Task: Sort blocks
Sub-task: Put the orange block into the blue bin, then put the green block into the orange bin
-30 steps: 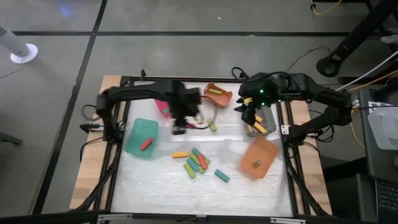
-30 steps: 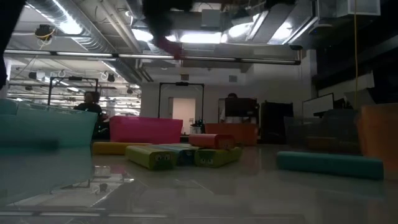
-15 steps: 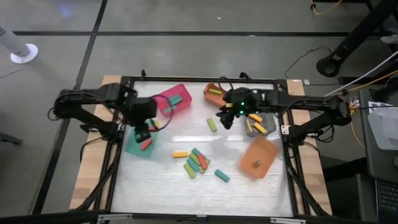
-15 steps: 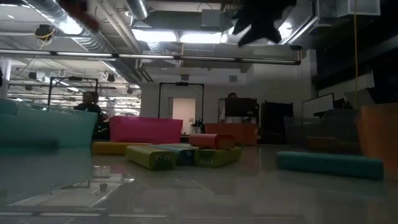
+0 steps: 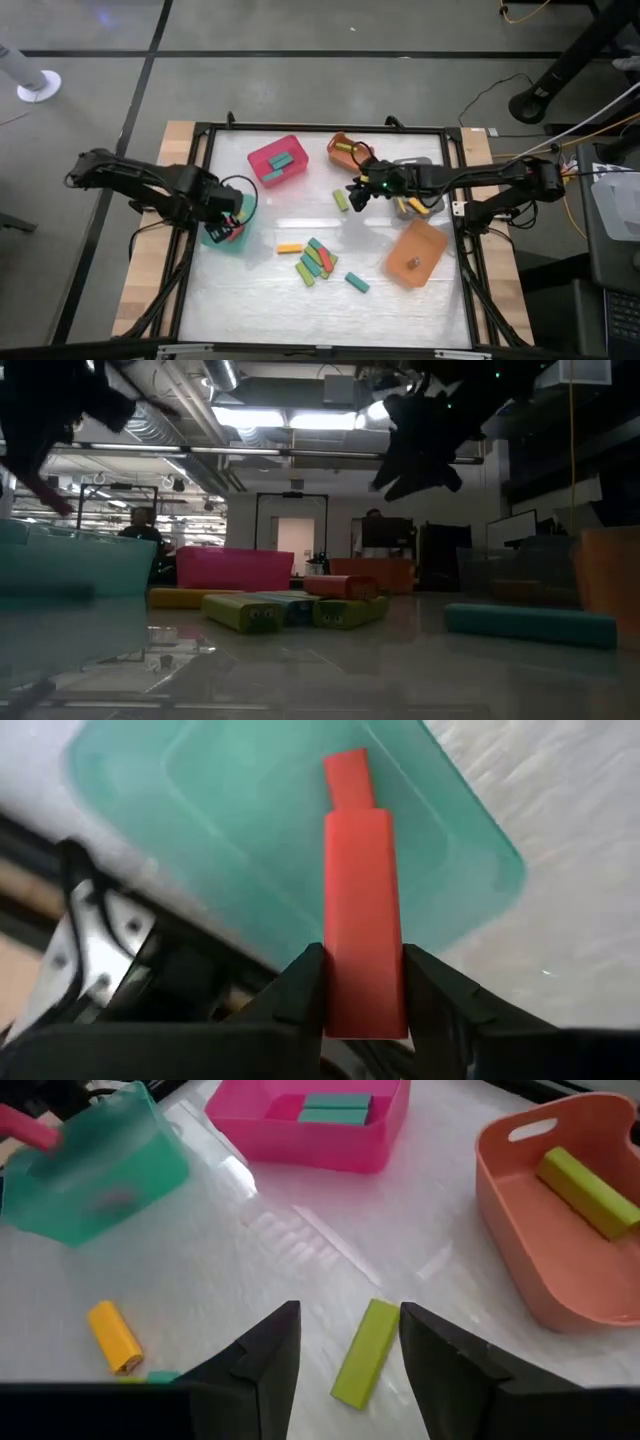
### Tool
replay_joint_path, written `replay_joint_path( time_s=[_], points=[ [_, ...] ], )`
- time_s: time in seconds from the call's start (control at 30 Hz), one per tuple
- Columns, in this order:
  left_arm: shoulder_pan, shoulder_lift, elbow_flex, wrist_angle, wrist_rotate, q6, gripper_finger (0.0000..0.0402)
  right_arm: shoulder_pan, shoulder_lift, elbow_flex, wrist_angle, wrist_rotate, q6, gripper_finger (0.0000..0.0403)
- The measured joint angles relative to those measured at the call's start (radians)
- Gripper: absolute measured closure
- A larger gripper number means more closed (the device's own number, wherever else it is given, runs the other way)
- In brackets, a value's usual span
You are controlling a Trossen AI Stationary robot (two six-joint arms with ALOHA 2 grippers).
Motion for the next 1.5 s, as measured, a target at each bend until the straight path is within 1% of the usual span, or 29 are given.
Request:
replay_joint_path(
  time_s=[0.1,0.2,0.37,0.53,0.7,0.8,1.03,1.1,1.17,1.3,1.33,1.4,1.5],
  points=[
    [0.000,0.011,-0.082,0.079,-0.001,0.048,0.0284,0.000,0.037,-0.008,0.015,0.008,-0.002,0.0230],
    [0.002,0.018,-0.142,0.108,-0.001,0.060,0.0258,0.000,0.095,-0.008,0.063,0.008,-0.003,0.0230],
    [0.001,0.019,-0.177,0.129,0.019,0.056,0.0227,0.000,0.201,-0.008,0.113,0.012,0.011,0.0230],
    [0.001,0.019,-0.177,0.129,0.022,0.021,0.0223,0.000,0.286,-0.008,0.110,0.031,0.033,0.0230],
    [0.001,0.017,-0.177,0.135,0.023,0.019,0.0222,0.000,0.356,-0.008,0.151,0.012,0.034,0.0230],
    [0.001,0.017,-0.177,0.154,0.023,0.025,0.0222,0.000,0.383,-0.008,0.186,-0.003,0.034,0.0230],
    [0.001,0.017,-0.177,0.203,0.023,0.038,0.0222,0.001,0.447,-0.004,0.193,0.008,0.076,0.0230],
    [0.001,0.017,-0.177,0.239,0.023,0.037,0.0222,0.002,0.463,-0.003,0.195,0.012,0.076,0.0232],
    [0.001,0.017,-0.177,0.274,0.023,0.035,0.0222,0.002,0.467,-0.003,0.194,0.012,0.076,0.0242],
    [0.001,0.017,-0.177,0.403,0.021,0.043,0.0221,0.001,0.469,0.013,0.186,0.012,0.076,0.0296],
    [0.001,0.017,-0.177,0.445,0.016,0.050,0.0221,0.001,0.470,0.025,0.182,0.009,0.075,0.0304],
    [0.001,0.017,-0.177,0.536,0.009,0.068,0.0221,0.000,0.475,0.057,0.176,-0.002,0.069,0.0304],
    [0.001,0.017,-0.177,0.671,0.007,0.095,0.0221,-0.002,0.481,0.128,0.135,-0.022,0.017,0.0304]
  ],
)
